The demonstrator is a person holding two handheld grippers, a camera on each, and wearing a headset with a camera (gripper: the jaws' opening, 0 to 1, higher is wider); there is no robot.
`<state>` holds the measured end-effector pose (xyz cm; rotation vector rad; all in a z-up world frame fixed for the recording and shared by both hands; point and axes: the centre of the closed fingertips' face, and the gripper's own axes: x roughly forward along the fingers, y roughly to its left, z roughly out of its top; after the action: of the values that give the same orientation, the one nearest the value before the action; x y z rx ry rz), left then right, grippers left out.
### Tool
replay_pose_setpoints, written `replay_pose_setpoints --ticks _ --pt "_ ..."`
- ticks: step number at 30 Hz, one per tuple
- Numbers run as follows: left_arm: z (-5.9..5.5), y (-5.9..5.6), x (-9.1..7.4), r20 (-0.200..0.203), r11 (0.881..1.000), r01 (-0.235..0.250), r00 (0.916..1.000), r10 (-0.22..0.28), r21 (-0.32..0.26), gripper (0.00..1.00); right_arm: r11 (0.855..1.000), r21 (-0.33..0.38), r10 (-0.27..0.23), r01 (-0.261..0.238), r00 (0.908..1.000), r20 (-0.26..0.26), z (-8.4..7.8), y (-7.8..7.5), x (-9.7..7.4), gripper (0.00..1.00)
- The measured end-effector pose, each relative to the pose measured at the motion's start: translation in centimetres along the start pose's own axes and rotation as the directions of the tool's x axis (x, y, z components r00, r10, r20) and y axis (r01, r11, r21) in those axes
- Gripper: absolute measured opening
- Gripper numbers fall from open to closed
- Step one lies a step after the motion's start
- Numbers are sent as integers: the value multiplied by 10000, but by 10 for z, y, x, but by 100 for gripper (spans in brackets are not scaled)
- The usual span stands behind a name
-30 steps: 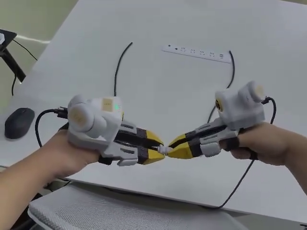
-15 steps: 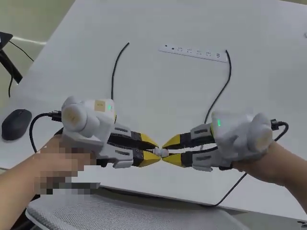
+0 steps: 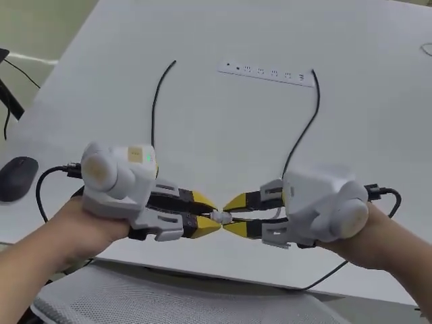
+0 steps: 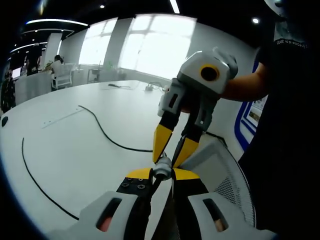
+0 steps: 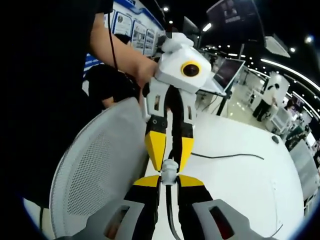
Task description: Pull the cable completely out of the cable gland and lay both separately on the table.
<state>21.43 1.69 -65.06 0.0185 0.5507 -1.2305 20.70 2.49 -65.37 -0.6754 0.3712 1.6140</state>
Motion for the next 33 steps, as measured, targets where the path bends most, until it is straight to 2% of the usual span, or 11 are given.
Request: replay_pose_setpoints --ticks 4,9,13,15,17,20,22,25,26,28,33 --pt "3 -1 0 33 9999 42 10000 -42 105 15 9996 265 -115 111 9998 163 3 -1 -1 8" --pt "7 0 0 42 9995 14 10000 -15 318 15 9927 1151 -400 369 9989 251 5 -5 -7 13" --pt "10 1 0 83 9989 -73 9999 69 470 15 9775 1925 -948 859 9948 372 5 -11 -17 16" --pt "12 1 -1 116 9984 -136 9998 130 555 15 9626 2447 -1229 1165 9924 112 0 -12 -21 18" --pt "15 2 -1 187 9977 -204 9996 193 640 15 9626 2213 -1576 1565 9874 -128 -4 -14 -24 18" --pt "19 4 -2 297 9975 -276 9992 257 650 15 9392 2284 -2492 2563 9666 -599 -13 -22 -26 18" --pt "23 6 -3 341 9967 -359 9989 335 733 15 9310 2229 -2788 2891 9572 -772 -14 -25 -26 16" --pt "28 8 -4 411 9957 -430 9984 397 818 15 9222 2137 -3173 3224 9465 -586 -8 -26 -25 14" --pt "30 9 -5 447 9951 -471 9981 433 874 15 9138 1986 -3514 3542 9349 -505 -4 -29 -27 9" --pt "33 10 -5 425 9951 -487 9981 452 862 15 9068 1838 -3764 3794 9250 -523 -1 -30 -28 5" --pt "40 14 -8 497 9928 -631 9971 583 1019 15 8939 1463 -4215 4237 9056 -477 3 -35 -29 2"
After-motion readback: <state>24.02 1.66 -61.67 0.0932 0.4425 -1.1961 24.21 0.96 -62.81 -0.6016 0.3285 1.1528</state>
